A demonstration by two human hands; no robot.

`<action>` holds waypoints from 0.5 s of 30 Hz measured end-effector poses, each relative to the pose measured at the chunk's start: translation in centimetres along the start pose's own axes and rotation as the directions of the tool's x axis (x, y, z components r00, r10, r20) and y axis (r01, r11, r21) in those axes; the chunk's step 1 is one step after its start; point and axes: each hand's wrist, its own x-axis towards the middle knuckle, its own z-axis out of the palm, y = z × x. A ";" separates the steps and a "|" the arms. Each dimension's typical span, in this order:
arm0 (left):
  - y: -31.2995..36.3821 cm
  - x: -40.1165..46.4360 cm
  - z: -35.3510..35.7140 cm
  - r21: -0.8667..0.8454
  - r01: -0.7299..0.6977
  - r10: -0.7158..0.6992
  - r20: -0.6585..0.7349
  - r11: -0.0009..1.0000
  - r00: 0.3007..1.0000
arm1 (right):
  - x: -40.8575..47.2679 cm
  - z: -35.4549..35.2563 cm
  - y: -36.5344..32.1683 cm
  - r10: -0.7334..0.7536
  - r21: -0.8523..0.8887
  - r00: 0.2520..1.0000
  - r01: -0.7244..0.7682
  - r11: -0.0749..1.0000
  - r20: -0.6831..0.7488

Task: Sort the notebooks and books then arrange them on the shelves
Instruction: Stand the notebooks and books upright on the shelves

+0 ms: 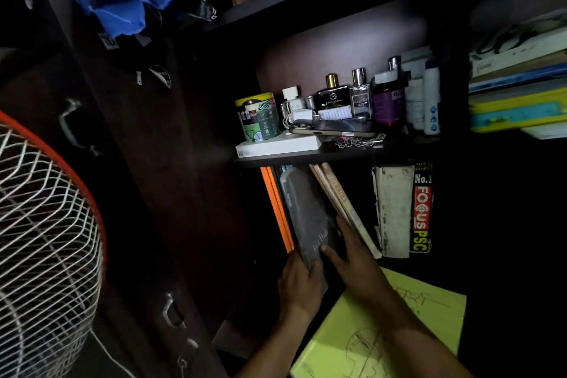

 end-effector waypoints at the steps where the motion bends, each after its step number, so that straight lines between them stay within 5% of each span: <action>1: 0.3 0.5 0.2 0.010 -0.014 0.015 -0.019 1.000 1.000 | 0.0 0.1 0.1 0.001 -0.014 1.000 -0.001 1.000 0.002; 7: 1.0 3.5 1.9 -0.265 0.089 -0.105 -0.047 0.960 0.993 | 0.1 0.1 -0.1 0.011 -0.074 1.000 -0.012 0.997 -0.015; 11: 0.0 4.5 2.2 -0.152 0.002 -0.020 -0.113 0.988 0.993 | 0.1 0.1 0.1 0.007 -0.057 1.000 -0.008 0.998 -0.008; 15: -0.1 6.1 2.0 0.120 0.176 -0.167 -0.082 0.977 0.983 | -0.1 0.0 0.0 0.015 -0.024 1.000 -0.015 1.000 0.003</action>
